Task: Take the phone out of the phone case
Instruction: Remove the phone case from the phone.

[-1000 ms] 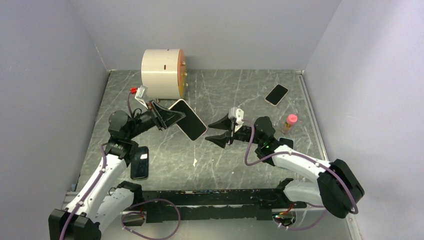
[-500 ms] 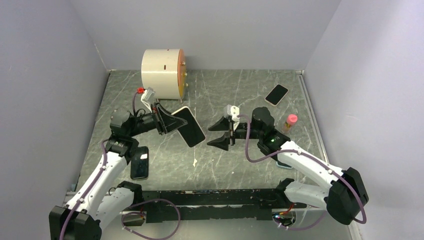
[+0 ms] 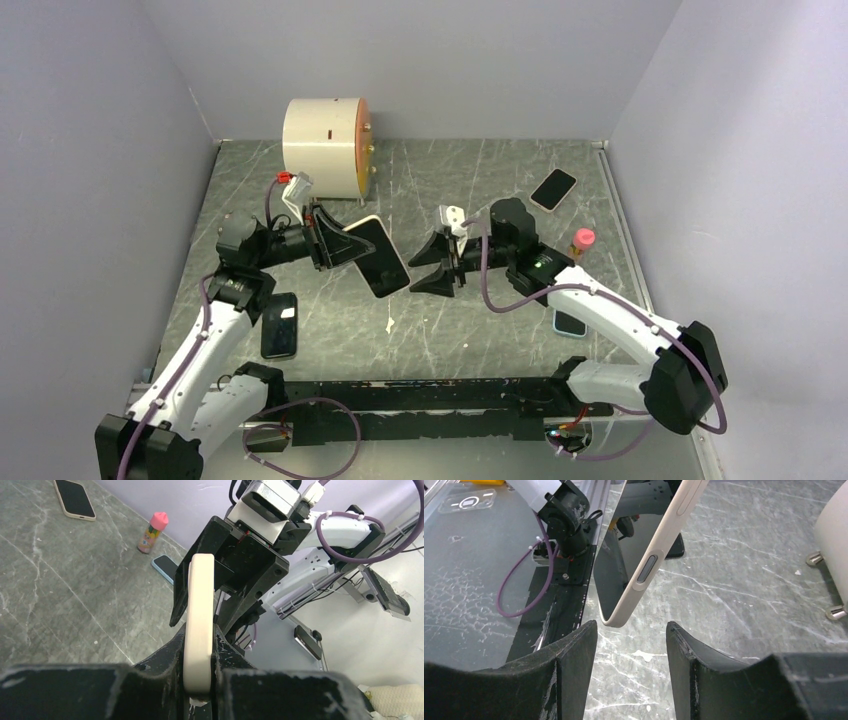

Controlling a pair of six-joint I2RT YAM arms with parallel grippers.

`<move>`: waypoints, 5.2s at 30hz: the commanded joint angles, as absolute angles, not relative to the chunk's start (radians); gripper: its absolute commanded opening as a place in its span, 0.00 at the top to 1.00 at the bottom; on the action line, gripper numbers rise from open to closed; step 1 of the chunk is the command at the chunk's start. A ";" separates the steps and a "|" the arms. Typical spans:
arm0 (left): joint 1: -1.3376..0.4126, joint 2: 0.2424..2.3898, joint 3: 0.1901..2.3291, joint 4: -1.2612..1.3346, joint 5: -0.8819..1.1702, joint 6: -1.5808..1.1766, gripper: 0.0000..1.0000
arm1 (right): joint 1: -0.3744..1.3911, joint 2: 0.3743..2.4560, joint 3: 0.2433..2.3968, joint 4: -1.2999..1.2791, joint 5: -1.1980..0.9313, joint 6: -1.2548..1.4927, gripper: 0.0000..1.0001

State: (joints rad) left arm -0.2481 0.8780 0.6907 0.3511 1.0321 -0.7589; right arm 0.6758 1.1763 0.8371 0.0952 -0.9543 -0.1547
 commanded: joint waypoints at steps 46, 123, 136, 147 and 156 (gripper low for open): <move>-0.249 0.886 0.842 0.157 1.222 -0.684 0.97 | 0.747 1.284 1.020 -0.137 -0.993 -0.615 1.00; -0.248 0.918 0.882 -0.107 1.232 -0.476 0.98 | 0.854 1.363 1.053 -0.194 -0.805 -0.891 1.00; -0.245 0.949 0.853 -0.014 1.297 -0.543 0.98 | 0.895 1.358 1.060 -0.125 -0.662 -0.996 1.00; -0.227 0.928 0.891 -0.185 1.221 -0.416 0.98 | 0.889 1.304 0.961 -0.012 -0.656 -0.856 0.96; -0.227 0.863 0.894 -0.160 1.204 -0.371 0.97 | 0.861 1.181 0.824 0.068 -0.759 -0.552 0.61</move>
